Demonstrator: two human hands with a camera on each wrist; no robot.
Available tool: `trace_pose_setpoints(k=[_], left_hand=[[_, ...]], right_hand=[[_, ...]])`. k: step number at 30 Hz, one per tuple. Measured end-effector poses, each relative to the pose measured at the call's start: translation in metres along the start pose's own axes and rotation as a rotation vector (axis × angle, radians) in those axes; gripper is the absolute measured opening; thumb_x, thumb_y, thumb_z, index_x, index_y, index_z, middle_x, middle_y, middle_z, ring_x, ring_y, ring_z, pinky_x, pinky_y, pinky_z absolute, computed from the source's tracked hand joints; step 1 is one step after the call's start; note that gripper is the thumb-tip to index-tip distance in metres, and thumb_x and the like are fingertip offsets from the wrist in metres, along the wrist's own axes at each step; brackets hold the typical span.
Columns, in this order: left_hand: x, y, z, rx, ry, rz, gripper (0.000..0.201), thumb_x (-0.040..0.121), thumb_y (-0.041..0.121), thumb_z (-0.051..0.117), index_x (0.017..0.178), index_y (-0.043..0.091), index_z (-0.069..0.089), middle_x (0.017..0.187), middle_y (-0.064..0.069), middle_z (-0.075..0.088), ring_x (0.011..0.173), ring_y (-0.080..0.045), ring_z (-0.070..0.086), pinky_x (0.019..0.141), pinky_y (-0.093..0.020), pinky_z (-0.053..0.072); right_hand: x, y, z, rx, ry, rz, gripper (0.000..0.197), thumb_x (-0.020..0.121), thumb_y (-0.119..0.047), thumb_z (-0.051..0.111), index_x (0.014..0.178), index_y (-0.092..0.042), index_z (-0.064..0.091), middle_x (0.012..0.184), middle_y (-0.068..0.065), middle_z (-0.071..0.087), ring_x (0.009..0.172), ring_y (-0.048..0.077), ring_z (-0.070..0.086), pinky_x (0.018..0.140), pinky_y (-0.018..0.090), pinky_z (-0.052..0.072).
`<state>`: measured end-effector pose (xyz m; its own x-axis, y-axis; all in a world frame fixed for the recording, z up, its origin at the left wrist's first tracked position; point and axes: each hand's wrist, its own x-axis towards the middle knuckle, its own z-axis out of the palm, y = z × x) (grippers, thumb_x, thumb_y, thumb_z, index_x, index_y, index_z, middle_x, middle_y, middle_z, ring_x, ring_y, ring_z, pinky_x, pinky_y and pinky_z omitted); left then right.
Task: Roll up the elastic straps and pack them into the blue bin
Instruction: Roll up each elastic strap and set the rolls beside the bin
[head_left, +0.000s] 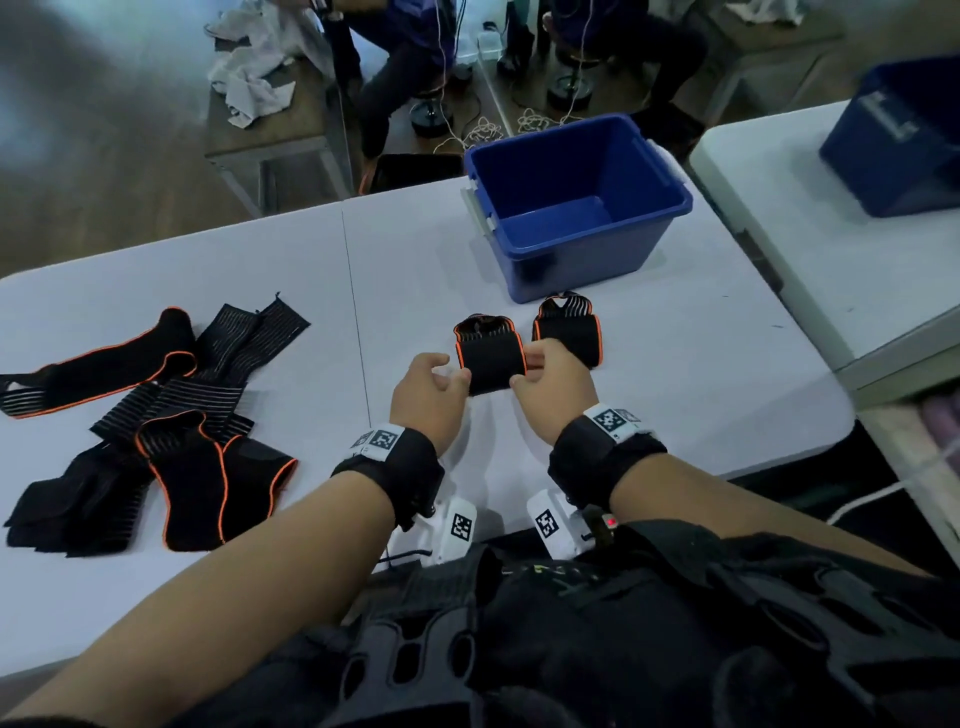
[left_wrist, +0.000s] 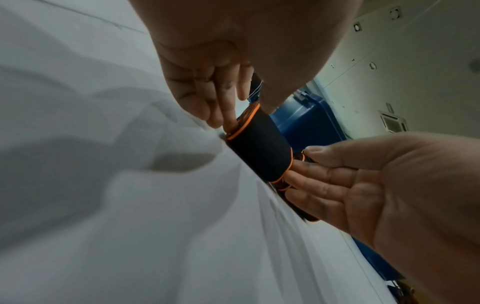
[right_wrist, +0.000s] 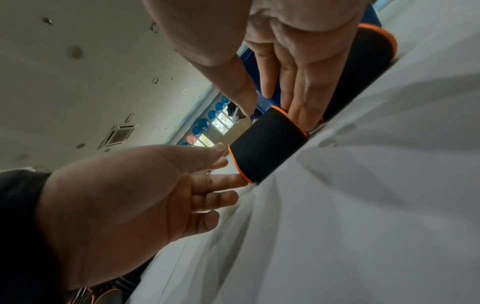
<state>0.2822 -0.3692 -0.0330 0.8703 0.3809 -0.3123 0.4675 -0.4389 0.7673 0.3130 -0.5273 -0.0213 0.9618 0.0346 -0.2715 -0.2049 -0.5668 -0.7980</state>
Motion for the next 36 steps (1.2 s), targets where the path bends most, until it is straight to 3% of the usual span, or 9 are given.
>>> trace_pose_setpoints(k=[7,13,16,18,23,27,30,33,36], left_hand=[[-0.014,-0.003,-0.013,0.053,0.043,0.045,0.028,0.096,0.032,0.059,0.123,0.024,0.057,0.092,0.011,0.065,0.086,-0.006,0.06,0.081,-0.028,0.044],[-0.033,-0.035,-0.074,0.242,0.182,0.056,0.021,0.094,0.027,0.061,0.114,0.021,0.063,0.099,0.008,0.066,0.088,-0.012,0.059,0.084,-0.024,0.041],[-0.042,-0.066,-0.113,0.393,0.23,0.024,0.022,0.091,0.027,0.065,0.111,0.019,0.066,0.112,0.001,0.061,0.099,-0.016,0.057,0.095,-0.031,0.045],[-0.049,-0.084,-0.134,0.496,0.23,-0.044,0.026,0.087,0.028,0.067,0.112,0.02,0.067,0.119,-0.003,0.055,0.109,-0.024,0.055,0.099,-0.038,0.046],[-0.067,-0.109,-0.161,0.66,0.171,-0.132,0.04,0.085,0.028,0.072,0.123,0.026,0.058,0.12,0.0,0.044,0.104,-0.026,0.054,0.093,-0.04,0.05],[-0.067,-0.113,-0.169,0.558,0.226,-0.131,0.037,0.088,0.019,0.056,0.124,0.026,0.054,0.116,-0.002,0.051,0.097,-0.03,0.061,0.084,-0.045,0.054],[-0.063,-0.117,-0.179,0.432,0.286,-0.093,0.033,0.087,0.019,0.053,0.116,0.026,0.066,0.107,-0.001,0.066,0.099,-0.023,0.062,0.088,-0.037,0.051],[-0.061,-0.115,-0.189,0.241,0.384,-0.084,0.017,0.09,0.029,0.057,0.097,0.029,0.072,0.091,0.007,0.072,0.088,-0.013,0.063,0.079,-0.028,0.05],[-0.056,-0.115,-0.195,0.175,0.417,-0.029,0.021,0.094,0.037,0.057,0.083,0.026,0.072,0.076,0.009,0.07,0.078,-0.009,0.063,0.07,-0.025,0.047]], right_hand=[[0.003,-0.01,-0.01,0.106,0.041,-0.097,0.032,0.086,-0.012,0.064,0.117,-0.015,0.055,0.102,-0.003,0.063,0.092,0.014,0.062,0.088,0.028,0.049],[0.004,-0.041,0.041,0.069,-0.202,-0.203,0.018,0.083,-0.012,0.061,0.097,-0.023,0.056,0.082,-0.006,0.062,0.083,0.018,0.063,0.082,0.031,0.051],[-0.004,-0.058,0.073,-0.014,-0.371,-0.257,0.013,0.087,-0.015,0.061,0.097,-0.022,0.059,0.086,-0.006,0.061,0.082,0.014,0.06,0.074,0.024,0.046],[-0.012,-0.069,0.093,-0.075,-0.463,-0.296,0.011,0.088,-0.019,0.062,0.098,-0.023,0.059,0.09,-0.006,0.061,0.084,0.013,0.058,0.074,0.023,0.043],[-0.032,-0.09,0.135,-0.198,-0.562,-0.385,0.007,0.087,-0.022,0.064,0.093,-0.024,0.061,0.091,-0.009,0.06,0.088,0.012,0.057,0.074,0.022,0.04],[-0.041,-0.102,0.156,-0.268,-0.592,-0.416,0.008,0.087,-0.023,0.065,0.094,-0.023,0.061,0.092,-0.008,0.06,0.088,0.012,0.056,0.075,0.023,0.038],[-0.044,-0.106,0.167,-0.261,-0.606,-0.39,0.011,0.087,-0.024,0.066,0.096,-0.023,0.061,0.093,-0.006,0.062,0.087,0.013,0.058,0.069,0.022,0.039],[-0.046,-0.111,0.17,-0.143,-0.651,-0.327,0.02,0.085,-0.027,0.07,0.103,-0.026,0.063,0.096,-0.006,0.065,0.081,0.013,0.064,0.059,0.018,0.046],[-0.047,-0.117,0.171,-0.063,-0.682,-0.331,0.031,0.08,-0.034,0.076,0.108,-0.035,0.063,0.104,-0.011,0.065,0.09,0.01,0.067,0.072,0.029,0.056]])
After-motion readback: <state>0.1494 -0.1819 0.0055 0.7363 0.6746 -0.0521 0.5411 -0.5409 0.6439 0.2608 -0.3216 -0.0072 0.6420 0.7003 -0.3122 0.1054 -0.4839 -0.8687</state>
